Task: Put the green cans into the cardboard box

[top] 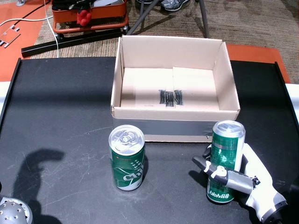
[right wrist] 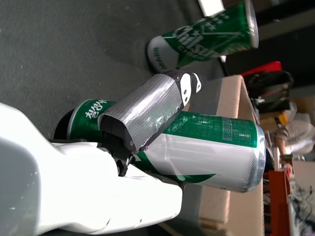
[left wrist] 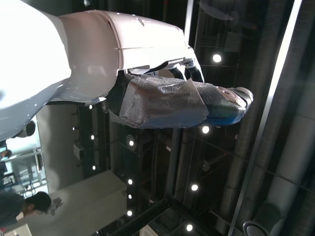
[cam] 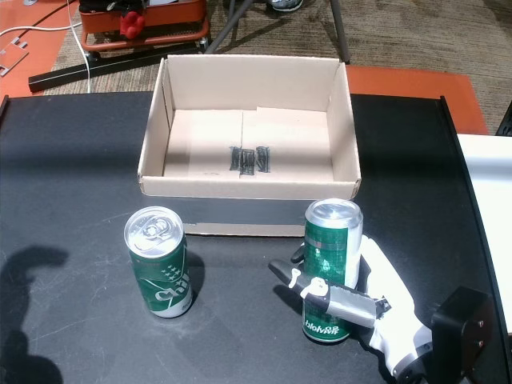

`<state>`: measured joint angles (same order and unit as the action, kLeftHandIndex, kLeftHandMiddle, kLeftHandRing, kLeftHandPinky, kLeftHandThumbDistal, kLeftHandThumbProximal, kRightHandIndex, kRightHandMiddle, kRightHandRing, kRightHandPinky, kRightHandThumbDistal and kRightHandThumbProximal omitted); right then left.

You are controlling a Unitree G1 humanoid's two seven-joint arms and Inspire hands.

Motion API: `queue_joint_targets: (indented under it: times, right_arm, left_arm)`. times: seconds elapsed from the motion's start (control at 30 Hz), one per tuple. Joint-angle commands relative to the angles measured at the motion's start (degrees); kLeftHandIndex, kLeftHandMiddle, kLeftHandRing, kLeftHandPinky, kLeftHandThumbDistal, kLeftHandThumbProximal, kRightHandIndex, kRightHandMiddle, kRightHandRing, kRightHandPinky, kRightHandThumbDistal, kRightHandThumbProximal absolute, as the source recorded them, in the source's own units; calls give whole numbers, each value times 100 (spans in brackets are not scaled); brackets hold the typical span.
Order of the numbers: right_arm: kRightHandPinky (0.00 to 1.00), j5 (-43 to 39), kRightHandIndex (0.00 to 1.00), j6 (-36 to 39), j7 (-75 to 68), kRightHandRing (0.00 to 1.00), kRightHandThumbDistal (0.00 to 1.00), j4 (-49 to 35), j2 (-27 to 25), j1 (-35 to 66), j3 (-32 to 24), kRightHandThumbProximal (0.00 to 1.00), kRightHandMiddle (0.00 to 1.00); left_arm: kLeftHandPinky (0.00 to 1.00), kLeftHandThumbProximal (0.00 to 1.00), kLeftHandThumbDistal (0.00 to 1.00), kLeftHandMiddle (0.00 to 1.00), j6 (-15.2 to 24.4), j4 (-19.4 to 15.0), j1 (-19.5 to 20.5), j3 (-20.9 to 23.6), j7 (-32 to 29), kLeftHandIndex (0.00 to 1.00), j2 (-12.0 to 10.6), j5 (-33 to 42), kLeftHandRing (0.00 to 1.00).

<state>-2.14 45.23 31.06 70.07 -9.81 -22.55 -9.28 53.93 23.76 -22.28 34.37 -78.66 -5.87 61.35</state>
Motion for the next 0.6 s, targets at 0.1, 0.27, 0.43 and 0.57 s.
queue_joint_targets:
  times: [0.1, 0.27, 0.43, 0.57]
  right_arm:
    - [0, 129, 4, 586, -242, 17, 92, -331, -95, -101, 157, 37, 3]
    - [0, 208, 4, 1089, -342, 17, 82, -566, -146, -255, 273, 37, 3]
    - [0, 108, 4, 1403, -285, 18, 87, -1003, -184, -430, 371, 43, 4]
    - [1, 289, 3, 1536, -583, 19, 82, -1078, -304, -598, 415, 42, 4]
  left_arm:
    - [87, 91, 60, 67, 124, 117, -152, 21, 3, 52, -13, -105, 89]
    - [85, 91, 60, 67, 59, 170, -220, 1, -29, 52, -25, -70, 89]
    - [84, 91, 63, 67, 131, 311, -315, 15, -43, 52, -87, -86, 89]
    - [84, 96, 63, 66, 200, 433, -385, 29, -67, 52, -103, -112, 89]
